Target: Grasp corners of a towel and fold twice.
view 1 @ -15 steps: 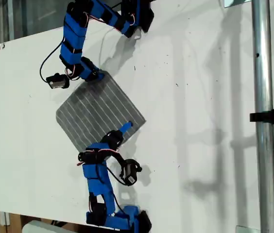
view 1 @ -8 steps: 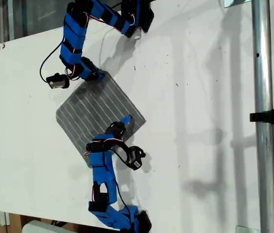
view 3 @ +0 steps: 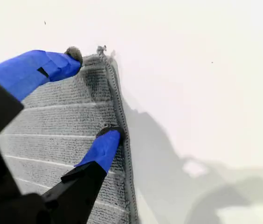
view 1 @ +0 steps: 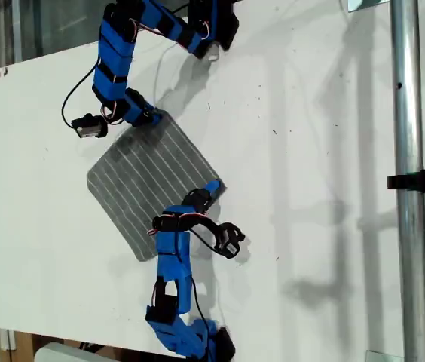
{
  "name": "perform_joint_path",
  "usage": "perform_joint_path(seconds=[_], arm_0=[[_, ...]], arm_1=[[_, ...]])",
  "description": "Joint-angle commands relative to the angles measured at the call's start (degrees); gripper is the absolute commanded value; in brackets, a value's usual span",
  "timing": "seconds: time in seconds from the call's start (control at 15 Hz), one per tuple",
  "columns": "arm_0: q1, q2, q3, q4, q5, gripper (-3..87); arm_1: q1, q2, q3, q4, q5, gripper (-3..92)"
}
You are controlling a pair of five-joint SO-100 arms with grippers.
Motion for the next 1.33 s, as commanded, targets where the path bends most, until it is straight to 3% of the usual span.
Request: perform_joint_path(seconds=[0.0,0.13,0.2,0.27,0.4,1.2,1.27], arm_0=[[-2.7,0.9,-2.4,2.1,-0.2,23.8],[-3.4,0.2,-2.5,4.7,-0.9,12.6],[-3.4,0.0,-2.5,6.0,-0.8,0.4],[-3.6,-0.4,-2.4,7.5,-1.0,-1.2],[-4.0,-1.0,-2.1,11.6,-1.8,-0.9],[2.6,10.2,0.8,20.8,-3.9,-0.8],[3.1,13.9,1.1,21.9,-6.9,10.2]], arm_1=[[0.2,0.3,-0.9,-1.0,0.6,-0.2],[0.2,0.5,-0.7,-0.9,0.6,-0.2],[0.2,0.9,-0.7,-0.7,0.6,-0.2],[0.2,1.5,-0.4,-0.7,1.1,-0.2],[-1.1,1.8,-0.3,-0.8,2.1,-0.2],[-8.4,6.2,-5.6,5.9,7.0,-0.2],[-8.2,6.1,-5.3,5.8,7.0,-0.2]])
